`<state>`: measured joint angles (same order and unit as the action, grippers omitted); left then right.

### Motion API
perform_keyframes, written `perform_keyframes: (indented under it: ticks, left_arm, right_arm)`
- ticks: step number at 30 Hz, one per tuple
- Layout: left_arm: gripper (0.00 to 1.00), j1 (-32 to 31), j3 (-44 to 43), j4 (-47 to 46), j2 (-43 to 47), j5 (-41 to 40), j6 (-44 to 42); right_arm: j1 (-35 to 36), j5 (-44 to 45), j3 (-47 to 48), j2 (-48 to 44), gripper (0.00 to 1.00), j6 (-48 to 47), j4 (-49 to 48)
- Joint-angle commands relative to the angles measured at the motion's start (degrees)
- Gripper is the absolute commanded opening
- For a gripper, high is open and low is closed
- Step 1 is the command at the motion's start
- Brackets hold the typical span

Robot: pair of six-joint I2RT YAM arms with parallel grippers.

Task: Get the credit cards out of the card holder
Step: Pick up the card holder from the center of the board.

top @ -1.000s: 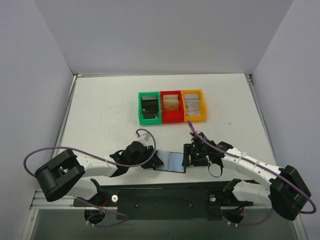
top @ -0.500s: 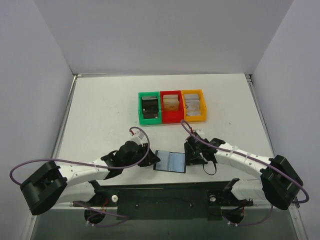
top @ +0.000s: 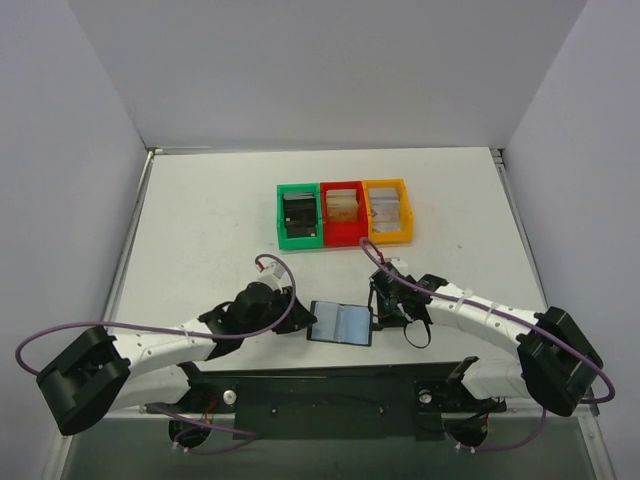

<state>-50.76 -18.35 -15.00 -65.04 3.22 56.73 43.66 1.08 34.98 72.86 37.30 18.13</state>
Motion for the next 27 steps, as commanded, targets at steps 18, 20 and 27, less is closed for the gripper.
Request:
perform_keyframes:
  ticks: [18,20,27]
  left_arm:
    - [0.92,8.7,3.8,-6.2,18.7,4.4,-5.3]
    - [0.97,8.8,4.6,-9.8,20.1,4.8,-5.1]
    - [0.97,8.8,6.7,-31.0,15.1,15.5,-3.6]
  right_arm:
    - [5.9,3.4,14.5,-12.6,0.0,-13.2,20.0]
    - [6.4,1.6,16.1,-13.7,0.0,-15.6,21.4]
    - [7.9,-5.8,23.8,-16.2,0.0,-20.2,26.7]
